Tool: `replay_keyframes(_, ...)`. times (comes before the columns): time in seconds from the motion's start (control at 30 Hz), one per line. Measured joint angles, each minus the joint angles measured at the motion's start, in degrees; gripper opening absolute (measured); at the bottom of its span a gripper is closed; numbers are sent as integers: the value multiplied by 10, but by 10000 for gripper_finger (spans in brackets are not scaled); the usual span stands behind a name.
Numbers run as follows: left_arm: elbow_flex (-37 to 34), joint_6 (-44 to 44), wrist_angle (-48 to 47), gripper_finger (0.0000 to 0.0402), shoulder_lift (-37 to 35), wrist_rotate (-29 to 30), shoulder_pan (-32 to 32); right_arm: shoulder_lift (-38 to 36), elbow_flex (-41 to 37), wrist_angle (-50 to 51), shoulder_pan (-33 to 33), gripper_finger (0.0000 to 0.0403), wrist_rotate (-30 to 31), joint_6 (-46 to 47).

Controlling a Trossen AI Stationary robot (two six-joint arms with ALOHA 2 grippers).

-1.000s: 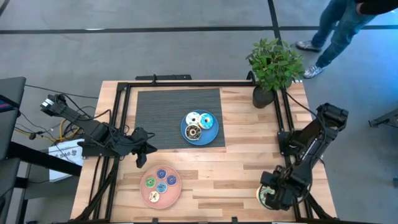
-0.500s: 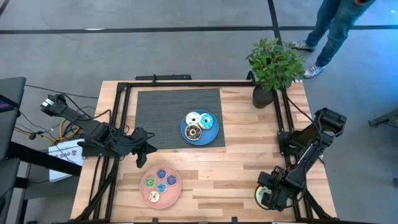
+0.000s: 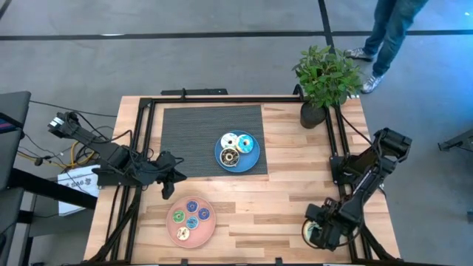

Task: Pick & Place donuts
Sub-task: Put the large light blue donut on the blue plate

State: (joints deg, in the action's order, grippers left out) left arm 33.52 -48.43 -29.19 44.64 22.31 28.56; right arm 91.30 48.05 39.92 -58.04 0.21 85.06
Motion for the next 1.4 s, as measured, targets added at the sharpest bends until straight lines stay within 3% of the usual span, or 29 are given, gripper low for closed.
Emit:
replay_keyframes(0.6, 0, 3, 0, 0, 0, 0, 0, -1, 0, -2, 13, 160, -1, 0)
replay_keyframes(1.4, 0, 0, 0, 0, 0, -1, 0, -11, 1, -32, 30, 123, 1, 5)
